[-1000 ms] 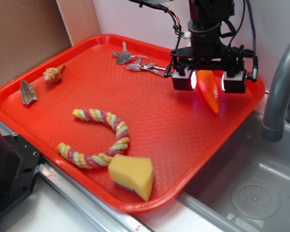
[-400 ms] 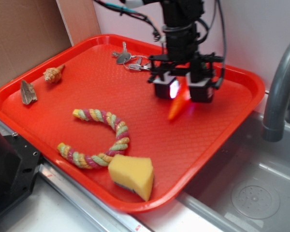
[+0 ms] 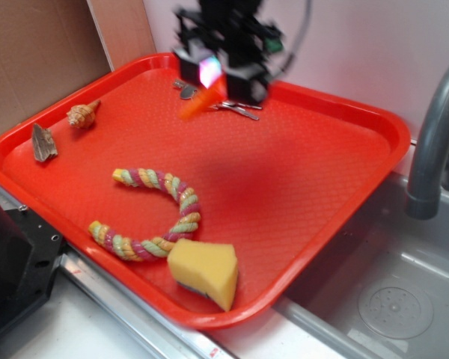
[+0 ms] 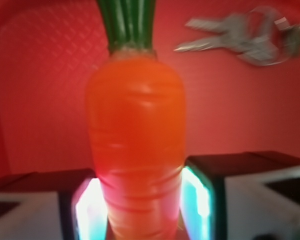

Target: Grab the carrot.

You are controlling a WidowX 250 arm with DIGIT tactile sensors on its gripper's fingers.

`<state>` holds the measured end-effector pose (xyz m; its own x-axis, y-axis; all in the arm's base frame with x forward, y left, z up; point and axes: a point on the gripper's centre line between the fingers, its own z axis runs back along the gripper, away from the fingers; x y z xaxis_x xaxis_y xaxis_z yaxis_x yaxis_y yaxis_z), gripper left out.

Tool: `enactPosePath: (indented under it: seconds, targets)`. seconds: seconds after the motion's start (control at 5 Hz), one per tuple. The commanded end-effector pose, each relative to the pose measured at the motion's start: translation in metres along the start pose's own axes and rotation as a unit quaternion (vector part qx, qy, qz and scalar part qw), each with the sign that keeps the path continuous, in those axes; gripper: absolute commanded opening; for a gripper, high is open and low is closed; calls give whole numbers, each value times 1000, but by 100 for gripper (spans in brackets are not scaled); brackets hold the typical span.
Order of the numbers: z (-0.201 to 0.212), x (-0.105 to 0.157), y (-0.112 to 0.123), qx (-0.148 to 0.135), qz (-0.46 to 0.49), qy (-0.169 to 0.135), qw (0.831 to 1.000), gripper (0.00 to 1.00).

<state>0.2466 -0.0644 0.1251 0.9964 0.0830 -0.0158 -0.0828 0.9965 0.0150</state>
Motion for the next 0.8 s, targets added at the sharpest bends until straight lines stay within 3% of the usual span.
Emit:
enactPosePath:
  seconds: [0.0,0.2,0.4,0.6]
  targets:
    - [49,-35,72,76,-16,-102,992,0]
    - [41,-32,110,59,8,-106,993,0]
    - [51,-12,121,67,35,-66,995,0]
    - [62,5,100,67,31,-73,995,0]
